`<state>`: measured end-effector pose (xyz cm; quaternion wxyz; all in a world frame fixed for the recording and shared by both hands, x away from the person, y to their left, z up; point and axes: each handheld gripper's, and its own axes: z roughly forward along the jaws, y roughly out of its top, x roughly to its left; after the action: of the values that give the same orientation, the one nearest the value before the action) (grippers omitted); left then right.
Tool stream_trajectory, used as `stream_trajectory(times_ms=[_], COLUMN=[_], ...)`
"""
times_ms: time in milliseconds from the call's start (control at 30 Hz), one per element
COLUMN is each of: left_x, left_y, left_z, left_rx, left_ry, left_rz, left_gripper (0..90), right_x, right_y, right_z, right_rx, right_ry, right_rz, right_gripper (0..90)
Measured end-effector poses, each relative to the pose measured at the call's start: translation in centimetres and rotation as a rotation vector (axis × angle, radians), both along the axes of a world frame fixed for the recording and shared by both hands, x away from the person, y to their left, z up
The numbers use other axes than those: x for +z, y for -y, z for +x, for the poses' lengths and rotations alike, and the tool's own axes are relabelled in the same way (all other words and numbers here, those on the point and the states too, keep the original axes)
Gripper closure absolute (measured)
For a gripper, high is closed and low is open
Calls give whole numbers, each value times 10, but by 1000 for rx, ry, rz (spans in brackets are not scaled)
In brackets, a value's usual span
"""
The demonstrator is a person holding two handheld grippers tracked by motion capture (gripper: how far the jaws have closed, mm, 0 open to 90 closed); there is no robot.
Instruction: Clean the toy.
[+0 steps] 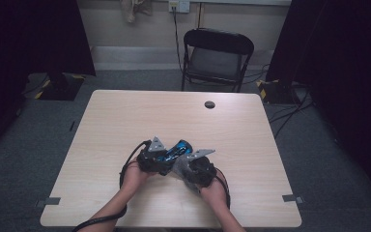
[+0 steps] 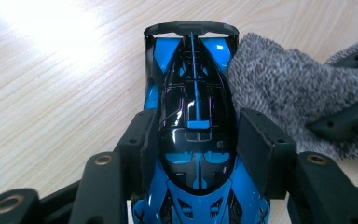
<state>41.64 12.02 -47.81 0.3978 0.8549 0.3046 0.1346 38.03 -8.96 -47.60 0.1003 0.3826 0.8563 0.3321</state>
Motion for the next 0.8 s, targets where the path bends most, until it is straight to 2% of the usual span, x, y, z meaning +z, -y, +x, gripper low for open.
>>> stream_trajectory(times_ms=[800], left_x=[0], left_y=[-1], left_z=[0], left_rx=[5], left_ry=[-4], left_rz=[-2], left_gripper=[485], right_x=[0], right_y=[-17], right_z=[-11], right_rx=[85], right_ry=[-19], right_rz=[25], right_gripper=[725])
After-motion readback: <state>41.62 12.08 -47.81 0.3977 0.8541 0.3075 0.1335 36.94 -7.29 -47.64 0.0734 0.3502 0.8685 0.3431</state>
